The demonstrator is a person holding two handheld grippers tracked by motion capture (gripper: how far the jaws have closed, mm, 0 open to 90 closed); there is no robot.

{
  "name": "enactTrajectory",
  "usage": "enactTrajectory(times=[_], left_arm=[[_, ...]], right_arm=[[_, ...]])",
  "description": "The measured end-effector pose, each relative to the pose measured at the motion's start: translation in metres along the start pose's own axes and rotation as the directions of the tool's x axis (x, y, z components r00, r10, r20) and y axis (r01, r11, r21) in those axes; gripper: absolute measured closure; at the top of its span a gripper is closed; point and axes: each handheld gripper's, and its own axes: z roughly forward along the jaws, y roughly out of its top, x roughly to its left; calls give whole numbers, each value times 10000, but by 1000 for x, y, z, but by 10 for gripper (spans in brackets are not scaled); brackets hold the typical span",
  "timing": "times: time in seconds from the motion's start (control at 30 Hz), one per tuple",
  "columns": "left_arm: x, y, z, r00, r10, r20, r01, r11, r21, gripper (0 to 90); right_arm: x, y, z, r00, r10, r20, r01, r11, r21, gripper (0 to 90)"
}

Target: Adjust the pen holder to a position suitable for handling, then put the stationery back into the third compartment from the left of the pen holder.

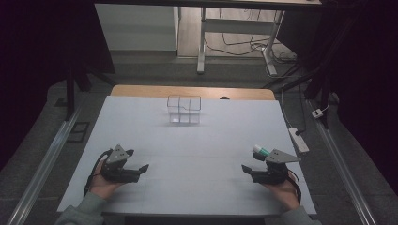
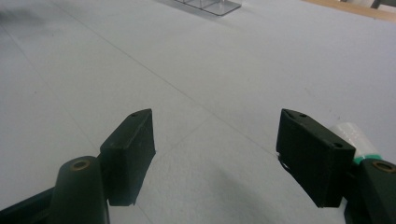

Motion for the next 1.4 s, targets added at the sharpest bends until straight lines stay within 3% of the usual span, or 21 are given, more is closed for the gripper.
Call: enactTrajectory(times=[0.27,0.57,0.93,1.4], left_arm=[[2,1,4,10000,-41,53,41,10000,25,156],[3,1,5,10000,-42,-65,42,9999,129,159],[3,0,7,10000,-40,-91,42,9996,287,159],[4,2,8,9999,-129,-45,130,9998,152,163]], right_arm=[[7,0,-5,9994,-318,142,318,9995,-27,285],[5,1,-5,9994,-310,148,310,9995,32,288],[3,17,-8,9991,-399,115,398,9991,132,299],[-4,48,-13,9961,-683,567,680,9977,77,310]])
